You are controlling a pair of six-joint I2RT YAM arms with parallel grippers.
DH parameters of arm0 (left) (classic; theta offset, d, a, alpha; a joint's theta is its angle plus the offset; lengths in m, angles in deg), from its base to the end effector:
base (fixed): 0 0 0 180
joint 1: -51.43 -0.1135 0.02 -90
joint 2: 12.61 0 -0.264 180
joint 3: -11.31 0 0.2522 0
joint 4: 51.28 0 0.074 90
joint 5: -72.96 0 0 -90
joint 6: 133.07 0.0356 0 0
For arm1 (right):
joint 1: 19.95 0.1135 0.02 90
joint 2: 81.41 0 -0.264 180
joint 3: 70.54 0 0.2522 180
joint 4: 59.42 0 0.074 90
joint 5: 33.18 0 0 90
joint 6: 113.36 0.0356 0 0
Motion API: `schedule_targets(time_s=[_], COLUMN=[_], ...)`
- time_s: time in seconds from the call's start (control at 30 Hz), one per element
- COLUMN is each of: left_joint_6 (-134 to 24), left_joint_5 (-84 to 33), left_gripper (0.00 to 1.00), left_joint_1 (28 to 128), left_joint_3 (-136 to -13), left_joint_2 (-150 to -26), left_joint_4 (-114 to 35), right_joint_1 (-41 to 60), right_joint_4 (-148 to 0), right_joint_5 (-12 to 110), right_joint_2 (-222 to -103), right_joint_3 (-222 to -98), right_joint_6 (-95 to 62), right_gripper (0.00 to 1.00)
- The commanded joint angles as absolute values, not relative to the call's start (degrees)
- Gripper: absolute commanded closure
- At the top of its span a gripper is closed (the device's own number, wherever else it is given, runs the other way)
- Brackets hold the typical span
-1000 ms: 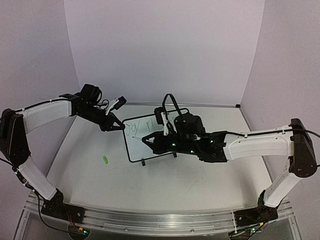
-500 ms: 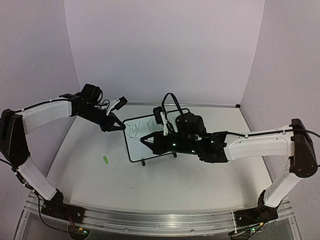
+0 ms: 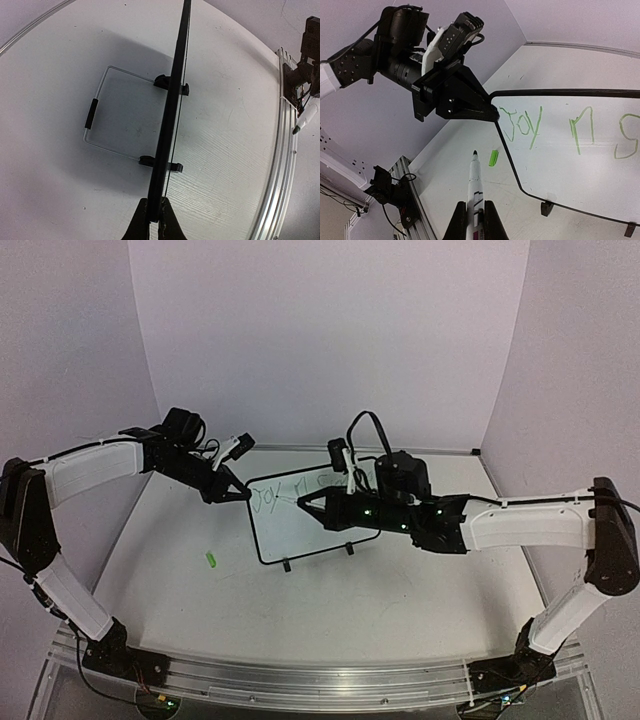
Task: Write a sentence on the whiteboard
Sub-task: Write on the whiteboard with the whiteboard marker without the cap.
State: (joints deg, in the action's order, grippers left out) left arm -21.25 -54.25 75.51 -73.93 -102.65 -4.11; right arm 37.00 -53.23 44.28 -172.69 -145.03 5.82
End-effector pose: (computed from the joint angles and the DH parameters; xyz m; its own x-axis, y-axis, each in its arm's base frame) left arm 0.2967 -0.1562 0.2758 -0.4204 0.5121 -0.7490 0.8847 0.4144 -0.2132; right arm 0.1976 0.3179 0.2846 -0.5433 0.0377 -0.8387 -0.7671 0.3838 0.5141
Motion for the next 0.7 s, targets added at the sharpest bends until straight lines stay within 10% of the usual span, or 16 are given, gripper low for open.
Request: schedule_targets(time_s=[0.0,0.67], left_joint_6=[-19.36,-19.42], left_joint_5=[-49.09,-49.42], left_gripper=[1.0,1.0], left_joint_1=[75.73,75.69], left_joint_3=[-73.86,-73.91], left_joint_2=[-103.74,-103.27], left_joint_4=[-2.98,-2.99], right_joint_1=[35.19,32.57], right_joint_4=[-50.68,-52.26], right_joint_5=[42.36,42.8], right_joint_2=[-171.01,-166.99], right_joint_3=[-144.67,-141.43], right_joint_6=[5.69,5.91], right_gripper=[1.0,1.0])
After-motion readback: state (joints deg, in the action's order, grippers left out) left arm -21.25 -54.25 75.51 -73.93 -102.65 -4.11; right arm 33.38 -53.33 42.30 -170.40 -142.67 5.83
